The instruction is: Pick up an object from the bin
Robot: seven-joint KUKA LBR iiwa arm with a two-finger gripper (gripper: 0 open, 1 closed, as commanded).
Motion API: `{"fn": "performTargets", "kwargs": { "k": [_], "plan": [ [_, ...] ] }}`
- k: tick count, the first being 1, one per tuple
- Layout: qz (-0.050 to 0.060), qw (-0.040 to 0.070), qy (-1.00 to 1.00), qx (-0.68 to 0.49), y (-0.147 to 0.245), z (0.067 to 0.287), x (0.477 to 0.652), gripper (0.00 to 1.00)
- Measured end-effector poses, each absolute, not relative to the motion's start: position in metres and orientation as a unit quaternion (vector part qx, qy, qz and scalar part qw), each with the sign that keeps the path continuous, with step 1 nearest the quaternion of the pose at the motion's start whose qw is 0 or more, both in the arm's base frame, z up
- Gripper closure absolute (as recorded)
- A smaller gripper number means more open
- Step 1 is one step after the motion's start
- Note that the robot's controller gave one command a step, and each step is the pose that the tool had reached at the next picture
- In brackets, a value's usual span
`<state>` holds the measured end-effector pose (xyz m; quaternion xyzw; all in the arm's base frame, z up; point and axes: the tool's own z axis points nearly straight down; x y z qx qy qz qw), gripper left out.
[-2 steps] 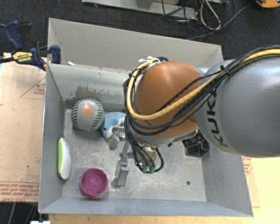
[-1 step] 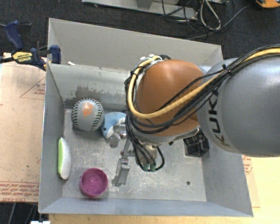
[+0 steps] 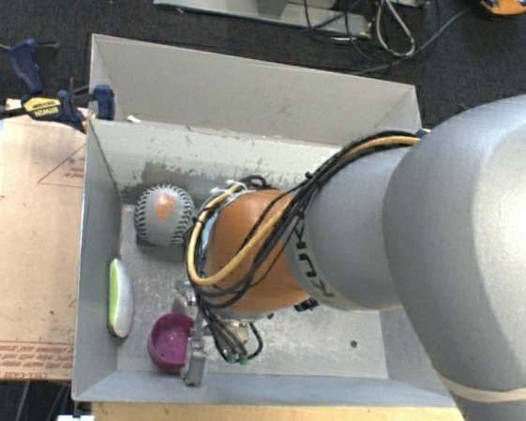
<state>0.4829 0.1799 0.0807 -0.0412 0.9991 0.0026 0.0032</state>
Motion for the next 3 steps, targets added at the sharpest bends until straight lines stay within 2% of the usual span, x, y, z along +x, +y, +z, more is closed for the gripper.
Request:
{"fn": "performTargets", "kwargs": {
  "k": [1,2,3],
  "plan": [
    [0.002,0.004,0.993,-0.117,0.184,0.162,0.485,0.00],
    [0.004,0.008,0.990,-0.142,0.206,0.100,0.480,0.00],
    [0.004,0.008,1.000,-0.016,0.198,0.071,0.484,0.00]
  ]
}}
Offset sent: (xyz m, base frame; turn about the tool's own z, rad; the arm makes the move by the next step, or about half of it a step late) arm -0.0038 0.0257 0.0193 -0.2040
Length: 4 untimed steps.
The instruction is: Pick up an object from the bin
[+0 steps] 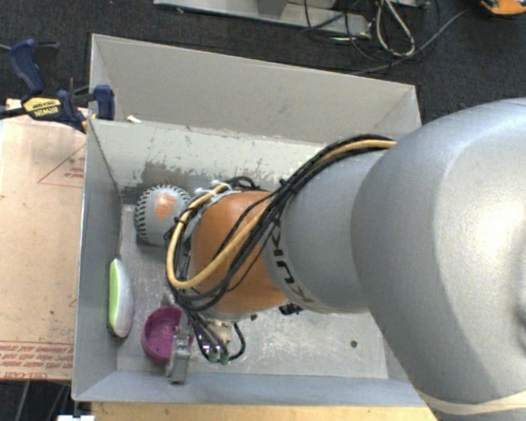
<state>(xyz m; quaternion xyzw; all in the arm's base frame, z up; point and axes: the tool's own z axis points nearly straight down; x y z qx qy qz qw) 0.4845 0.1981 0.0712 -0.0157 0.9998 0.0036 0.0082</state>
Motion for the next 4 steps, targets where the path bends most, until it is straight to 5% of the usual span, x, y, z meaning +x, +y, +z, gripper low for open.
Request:
{"fn": "performTargets", "kwargs": {
  "k": [1,3,4],
  "plan": [
    [0.008,0.022,0.987,-0.159,0.204,0.076,0.488,1.00],
    [0.008,0.022,0.987,-0.159,0.204,0.078,0.487,1.00],
    [0.006,0.017,0.987,-0.160,0.203,0.101,0.485,1.00]
  ]
}}
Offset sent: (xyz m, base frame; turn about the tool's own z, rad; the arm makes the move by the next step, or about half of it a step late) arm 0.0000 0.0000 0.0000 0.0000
